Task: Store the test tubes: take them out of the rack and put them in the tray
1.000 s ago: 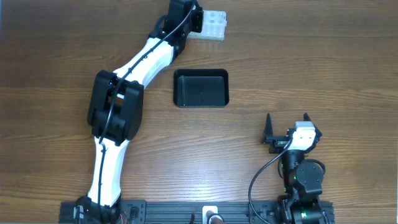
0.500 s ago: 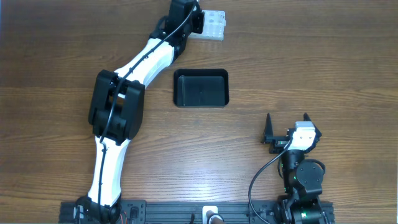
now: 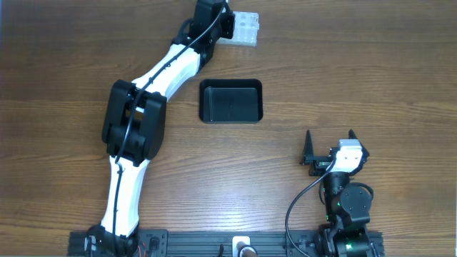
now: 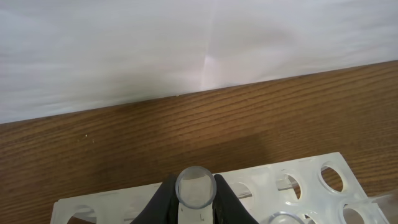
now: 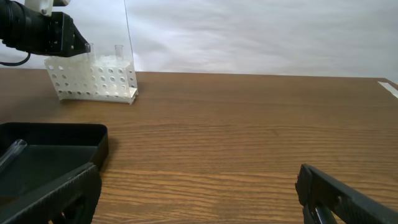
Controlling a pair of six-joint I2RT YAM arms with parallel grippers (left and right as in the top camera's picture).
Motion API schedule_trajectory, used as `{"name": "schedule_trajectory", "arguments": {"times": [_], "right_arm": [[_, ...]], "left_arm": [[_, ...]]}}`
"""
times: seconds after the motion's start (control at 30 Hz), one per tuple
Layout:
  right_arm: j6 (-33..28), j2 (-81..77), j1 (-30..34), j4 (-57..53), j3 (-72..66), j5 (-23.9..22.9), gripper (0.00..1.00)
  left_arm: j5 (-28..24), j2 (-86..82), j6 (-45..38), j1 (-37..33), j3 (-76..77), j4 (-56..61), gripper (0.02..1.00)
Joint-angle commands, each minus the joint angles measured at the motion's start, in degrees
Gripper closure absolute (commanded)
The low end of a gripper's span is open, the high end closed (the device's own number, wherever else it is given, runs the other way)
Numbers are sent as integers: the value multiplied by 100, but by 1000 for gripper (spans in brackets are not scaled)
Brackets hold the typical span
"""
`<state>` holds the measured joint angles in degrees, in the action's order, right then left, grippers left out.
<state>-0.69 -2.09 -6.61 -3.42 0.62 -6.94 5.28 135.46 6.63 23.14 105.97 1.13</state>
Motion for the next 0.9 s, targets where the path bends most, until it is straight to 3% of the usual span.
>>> {"name": "schedule_trajectory", "arguments": {"times": [0.03, 0.9], "right_arm": [[-22, 15, 35, -22, -33, 24, 7], [-22, 15, 35, -22, -33, 24, 9]], "left_arm": [[-122, 140, -22, -9, 72, 4, 908], [59, -1451, -44, -11, 76, -55, 934]]}}
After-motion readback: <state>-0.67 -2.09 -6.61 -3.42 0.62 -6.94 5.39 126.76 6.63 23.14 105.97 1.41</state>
